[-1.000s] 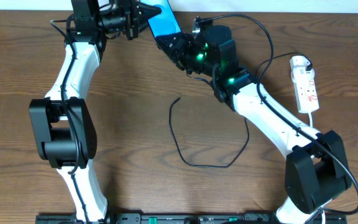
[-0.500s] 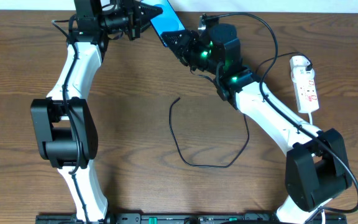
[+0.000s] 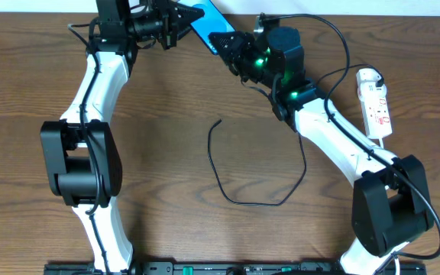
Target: Plug charger to phone and switch on socket
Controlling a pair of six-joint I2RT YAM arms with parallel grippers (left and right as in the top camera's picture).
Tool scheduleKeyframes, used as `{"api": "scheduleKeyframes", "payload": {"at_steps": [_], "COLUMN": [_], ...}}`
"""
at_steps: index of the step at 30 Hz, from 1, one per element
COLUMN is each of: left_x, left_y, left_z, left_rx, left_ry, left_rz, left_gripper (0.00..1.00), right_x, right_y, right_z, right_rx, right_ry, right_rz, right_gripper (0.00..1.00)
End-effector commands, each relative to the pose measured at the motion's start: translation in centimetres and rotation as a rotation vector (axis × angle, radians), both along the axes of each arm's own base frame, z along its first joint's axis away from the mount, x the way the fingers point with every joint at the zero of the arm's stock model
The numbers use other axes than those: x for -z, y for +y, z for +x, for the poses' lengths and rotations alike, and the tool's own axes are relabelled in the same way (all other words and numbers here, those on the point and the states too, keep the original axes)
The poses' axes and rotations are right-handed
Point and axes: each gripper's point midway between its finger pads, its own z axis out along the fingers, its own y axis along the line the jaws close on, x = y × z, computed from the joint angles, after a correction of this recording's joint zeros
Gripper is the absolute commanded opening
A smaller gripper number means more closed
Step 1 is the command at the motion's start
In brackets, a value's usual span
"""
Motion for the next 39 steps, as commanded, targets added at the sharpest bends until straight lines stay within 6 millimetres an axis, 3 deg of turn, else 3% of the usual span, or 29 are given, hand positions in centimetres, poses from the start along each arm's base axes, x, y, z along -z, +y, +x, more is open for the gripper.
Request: {"api": "scheduleKeyframes", "payload": {"at_steps": [1,8,13,20,23,28,39], "left_x": [-2.4,-2.4,-2.4,-2.4,-2.4,-2.5,-5.1], "left_y": [-1.1,-1.4,-1.7,-1.7,-1.7,-1.7,-1.7], "left_z": [-1.9,-2.0,-2.2,-2.2,-2.2,-2.0,-1.6], "left_rx": [0.095,0.099,0.107,0.106,0.106,0.098,0.101], "left_ry": [-0.056,-0.056,-0.056,-0.056,-0.056,-0.068,-0.271], "left_rz": [-0.021,-0.021,-0.022,-0.022,-0.022,-0.019,-0.02], "left_gripper": [0.07,0.07,0.07,0.07,0.16,0.17,0.22], "right_x": [0.9,1.0,1.0,0.1,-0.6,-0.6,-0.6], "right_y": [-2.6,-3.3,-3.2,-2.4,-2.1,-1.7,-1.1], "right_z": [2.4,2.9,2.8,2.4,2.3,2.0,1.5], "right_rx": [0.143,0.201,0.195,0.135,0.121,0.112,0.1], "right_ry": [-0.003,0.015,0.017,-0.037,-0.052,0.017,0.154], "right_rz": [-0.026,-0.011,-0.01,-0.009,0.015,0.081,0.207], "right_gripper": [0.25,0.18,0.01,0.01,0.01,0.01,0.01]}}
